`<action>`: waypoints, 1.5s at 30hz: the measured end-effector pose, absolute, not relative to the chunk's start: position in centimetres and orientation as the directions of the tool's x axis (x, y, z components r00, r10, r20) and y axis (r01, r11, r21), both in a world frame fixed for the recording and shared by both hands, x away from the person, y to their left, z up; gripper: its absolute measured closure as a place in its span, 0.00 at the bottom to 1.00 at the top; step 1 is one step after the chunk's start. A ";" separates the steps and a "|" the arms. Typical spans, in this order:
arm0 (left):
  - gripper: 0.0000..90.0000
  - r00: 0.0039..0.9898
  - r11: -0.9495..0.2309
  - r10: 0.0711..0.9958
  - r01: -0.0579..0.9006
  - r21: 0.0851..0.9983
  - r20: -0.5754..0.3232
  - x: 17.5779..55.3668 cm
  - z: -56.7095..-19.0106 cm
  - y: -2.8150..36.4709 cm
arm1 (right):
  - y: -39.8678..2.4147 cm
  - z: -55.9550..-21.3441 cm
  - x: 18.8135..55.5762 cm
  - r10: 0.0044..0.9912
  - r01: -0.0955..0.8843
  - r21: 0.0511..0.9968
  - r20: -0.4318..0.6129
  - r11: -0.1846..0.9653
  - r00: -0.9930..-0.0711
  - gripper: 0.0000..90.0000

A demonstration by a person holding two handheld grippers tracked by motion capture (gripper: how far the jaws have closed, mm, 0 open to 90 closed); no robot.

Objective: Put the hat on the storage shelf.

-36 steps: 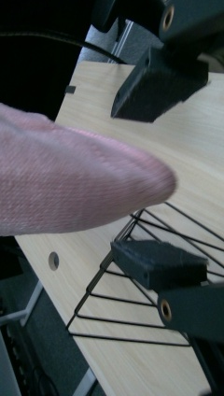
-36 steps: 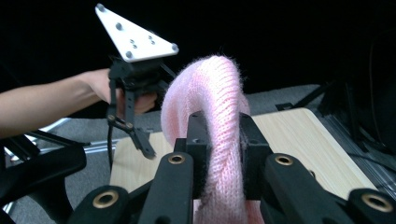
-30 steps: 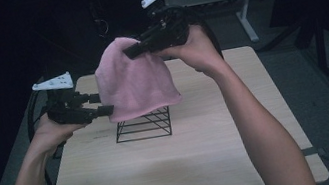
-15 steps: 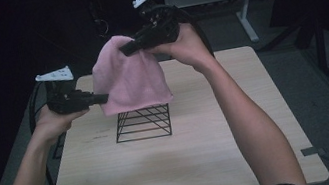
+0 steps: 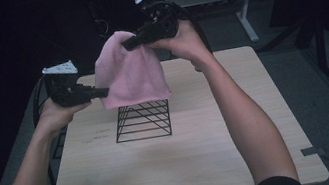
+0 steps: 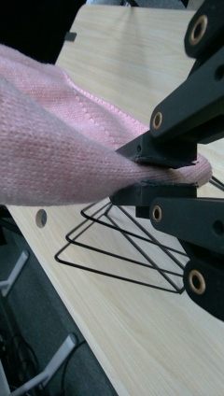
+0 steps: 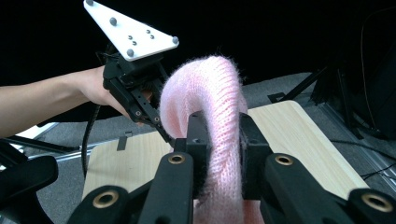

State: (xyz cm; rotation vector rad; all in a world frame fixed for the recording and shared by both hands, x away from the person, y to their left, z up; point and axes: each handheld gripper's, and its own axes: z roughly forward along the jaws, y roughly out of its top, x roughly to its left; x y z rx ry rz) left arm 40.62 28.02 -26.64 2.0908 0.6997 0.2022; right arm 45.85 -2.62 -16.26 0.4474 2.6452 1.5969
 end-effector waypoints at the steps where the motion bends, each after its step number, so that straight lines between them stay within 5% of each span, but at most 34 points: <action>1: 0.91 0.826 -0.445 0.552 0.406 0.798 -0.113 40.8 -26.9 28.0 | -2.6 -16.6 46.0 0.253 0.232 0.869 0.129 0.437 -0.959 0.87; 21: 0.91 0.832 -0.533 0.554 0.387 0.752 -0.035 40.6 -27.7 26.9 | -3.3 -18.6 45.8 0.230 0.250 0.864 0.162 0.437 -0.960 0.87; 45: 0.91 0.819 -0.548 0.572 0.421 0.723 -0.044 39.5 -31.0 28.5 | -0.8 -21.3 45.1 0.182 0.249 0.837 0.181 0.487 -0.966 0.86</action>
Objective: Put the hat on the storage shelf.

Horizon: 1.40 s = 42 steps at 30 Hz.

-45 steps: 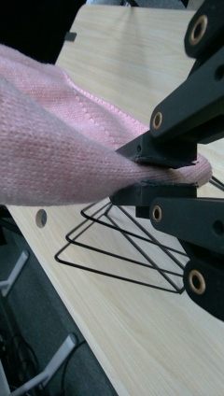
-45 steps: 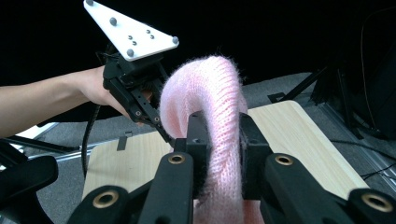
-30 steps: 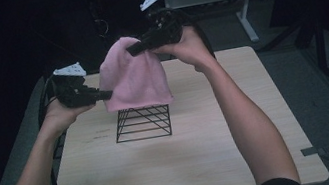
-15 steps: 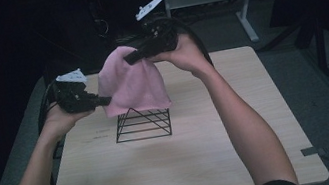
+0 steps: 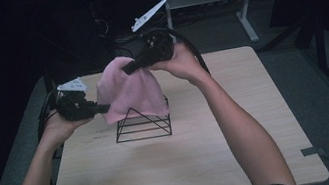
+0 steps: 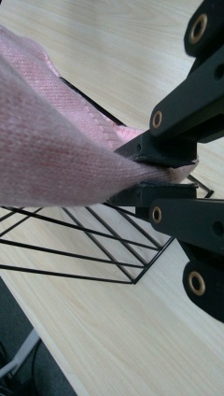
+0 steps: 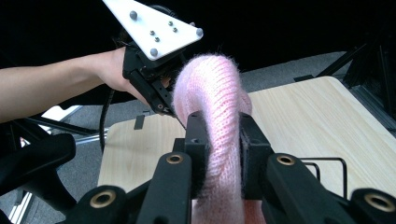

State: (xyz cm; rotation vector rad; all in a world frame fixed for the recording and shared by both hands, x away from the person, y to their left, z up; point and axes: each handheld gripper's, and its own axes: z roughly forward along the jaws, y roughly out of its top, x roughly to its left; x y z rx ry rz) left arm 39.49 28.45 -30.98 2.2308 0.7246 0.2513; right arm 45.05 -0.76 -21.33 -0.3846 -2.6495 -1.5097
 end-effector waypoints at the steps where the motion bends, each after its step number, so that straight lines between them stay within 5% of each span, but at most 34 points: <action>1: 0.91 0.819 -0.548 0.572 0.421 0.723 -0.044 39.5 -31.0 28.5 | -0.7 -21.5 45.0 0.177 0.244 0.839 0.179 0.485 -0.968 0.86; 42: 0.91 0.811 -0.635 0.585 0.474 0.610 -0.021 39.5 -36.8 28.3 | 0.1 -28.2 44.5 0.172 0.294 0.794 0.239 0.532 -0.956 0.84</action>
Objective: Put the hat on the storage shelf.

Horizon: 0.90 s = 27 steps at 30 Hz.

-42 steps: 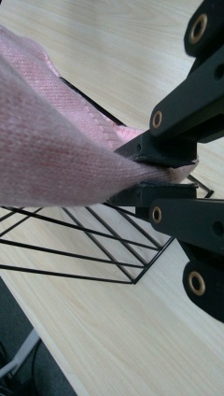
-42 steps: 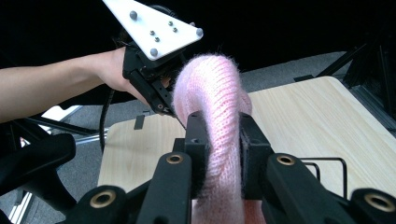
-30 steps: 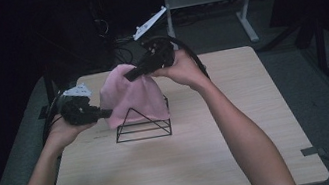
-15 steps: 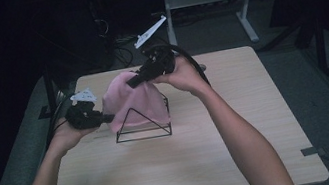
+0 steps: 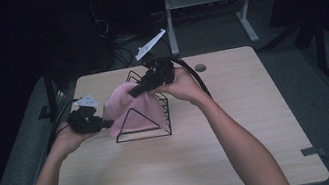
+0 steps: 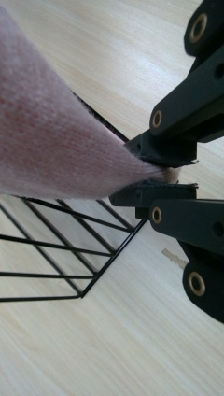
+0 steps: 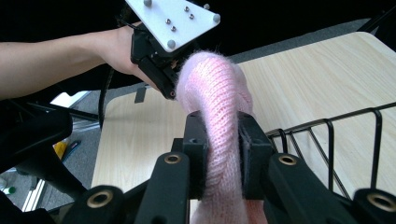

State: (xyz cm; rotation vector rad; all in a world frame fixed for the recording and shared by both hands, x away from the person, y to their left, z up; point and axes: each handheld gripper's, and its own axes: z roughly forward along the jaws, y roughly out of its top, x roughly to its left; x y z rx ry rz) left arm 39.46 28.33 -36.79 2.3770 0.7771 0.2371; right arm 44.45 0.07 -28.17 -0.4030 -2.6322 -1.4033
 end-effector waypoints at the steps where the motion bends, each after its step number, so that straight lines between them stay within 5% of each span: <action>1: 0.91 0.811 -0.635 0.585 0.474 0.610 -0.021 39.5 -36.8 28.3 | 0.1 -28.2 44.5 0.172 0.294 0.794 0.239 0.532 -0.956 0.84; 27: 0.90 0.816 -0.695 0.578 0.487 0.529 0.008 39.5 -40.3 27.9 | -0.6 -31.6 43.6 0.169 0.328 0.785 0.281 0.526 -0.945 0.75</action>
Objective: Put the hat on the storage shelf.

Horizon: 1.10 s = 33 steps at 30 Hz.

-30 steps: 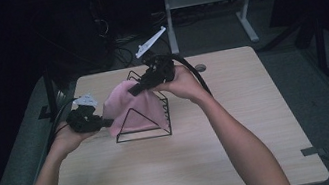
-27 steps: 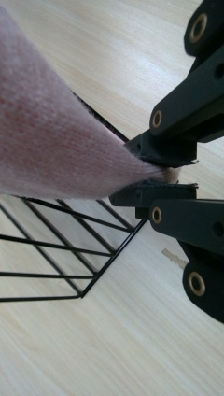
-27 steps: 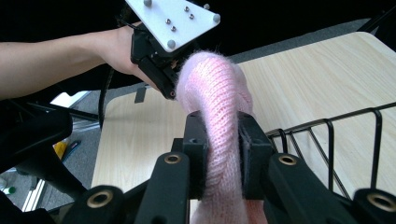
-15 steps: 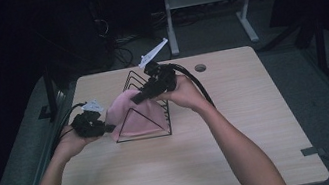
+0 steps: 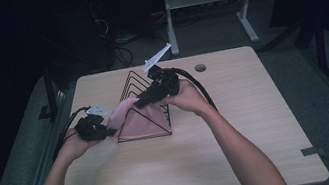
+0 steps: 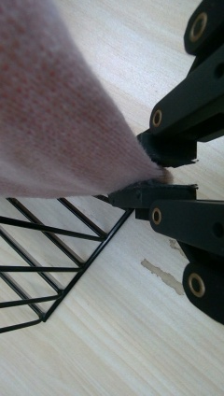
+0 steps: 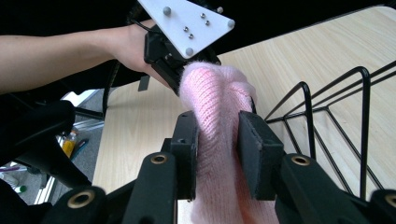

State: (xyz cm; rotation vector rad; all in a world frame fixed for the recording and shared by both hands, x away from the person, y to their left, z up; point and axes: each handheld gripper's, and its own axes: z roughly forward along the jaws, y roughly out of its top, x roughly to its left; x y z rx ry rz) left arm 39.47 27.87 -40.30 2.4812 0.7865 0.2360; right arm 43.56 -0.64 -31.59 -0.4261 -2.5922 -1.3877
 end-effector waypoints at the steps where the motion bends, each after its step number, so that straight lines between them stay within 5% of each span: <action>1: 0.90 0.817 -0.697 0.577 0.486 0.526 0.009 39.5 -40.3 27.9 | -0.7 -31.6 43.5 0.166 0.329 0.788 0.284 0.520 -0.944 0.75; 11: 0.87 0.814 -0.696 0.581 0.496 0.519 0.001 39.5 -40.5 27.8 | -1.2 -31.9 43.4 0.166 0.329 0.792 0.284 0.515 -0.944 0.77; 33: 0.57 0.788 -0.614 0.615 0.498 0.612 -0.024 37.5 -37.7 28.9 | -7.1 -30.5 41.9 0.311 0.391 0.789 0.266 0.474 -0.912 0.41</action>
